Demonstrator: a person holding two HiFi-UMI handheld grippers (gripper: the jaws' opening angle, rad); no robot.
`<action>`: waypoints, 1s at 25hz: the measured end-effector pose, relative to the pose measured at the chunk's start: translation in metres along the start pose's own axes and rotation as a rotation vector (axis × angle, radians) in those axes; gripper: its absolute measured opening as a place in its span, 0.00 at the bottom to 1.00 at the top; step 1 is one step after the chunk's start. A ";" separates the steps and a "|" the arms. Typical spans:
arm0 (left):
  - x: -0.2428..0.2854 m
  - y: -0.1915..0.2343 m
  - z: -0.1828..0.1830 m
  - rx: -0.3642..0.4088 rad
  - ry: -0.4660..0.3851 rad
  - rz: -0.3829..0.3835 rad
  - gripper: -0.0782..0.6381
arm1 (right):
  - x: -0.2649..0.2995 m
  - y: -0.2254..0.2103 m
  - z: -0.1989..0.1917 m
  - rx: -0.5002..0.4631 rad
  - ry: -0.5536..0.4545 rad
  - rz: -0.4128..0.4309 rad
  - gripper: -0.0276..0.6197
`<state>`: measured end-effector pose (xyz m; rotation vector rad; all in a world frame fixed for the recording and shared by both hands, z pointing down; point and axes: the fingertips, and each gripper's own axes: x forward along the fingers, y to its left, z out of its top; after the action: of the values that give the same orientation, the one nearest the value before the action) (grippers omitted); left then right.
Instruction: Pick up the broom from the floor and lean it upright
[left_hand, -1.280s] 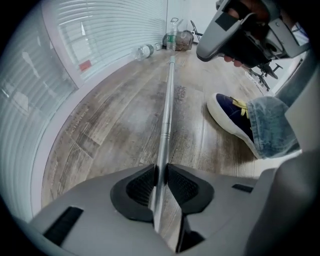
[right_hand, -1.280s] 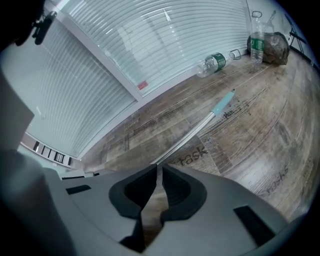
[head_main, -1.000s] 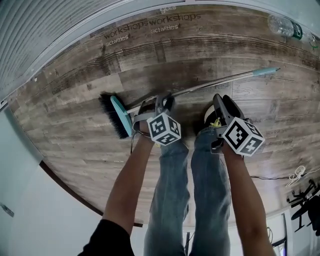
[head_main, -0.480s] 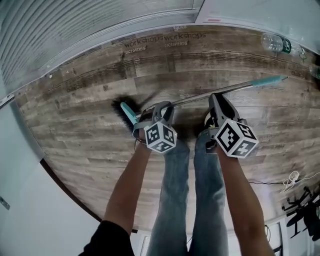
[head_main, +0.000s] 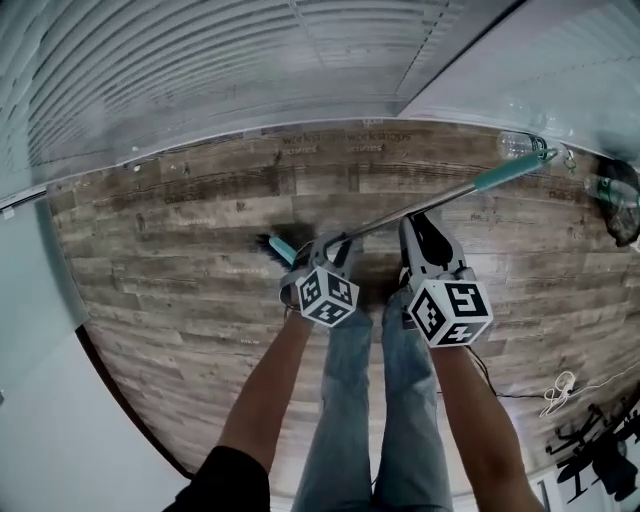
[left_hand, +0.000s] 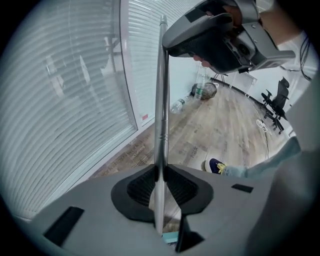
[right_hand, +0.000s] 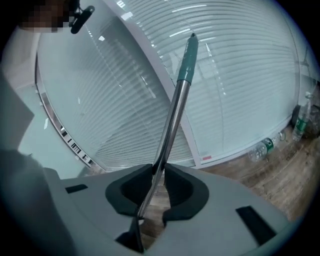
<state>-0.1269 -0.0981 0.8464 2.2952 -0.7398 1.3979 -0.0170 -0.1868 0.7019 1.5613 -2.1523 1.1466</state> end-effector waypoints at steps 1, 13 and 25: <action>-0.008 0.003 0.008 -0.013 -0.009 0.007 0.23 | -0.005 0.008 0.012 -0.021 -0.009 0.007 0.17; -0.061 0.056 0.110 -0.244 -0.124 0.075 0.23 | -0.020 0.102 0.139 -0.393 -0.105 0.179 0.15; -0.023 0.059 0.150 -0.283 -0.107 0.032 0.23 | -0.002 0.073 0.159 -0.427 -0.083 0.203 0.14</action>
<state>-0.0641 -0.2209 0.7595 2.1552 -0.9448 1.1090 -0.0431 -0.2898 0.5629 1.2437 -2.4491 0.6160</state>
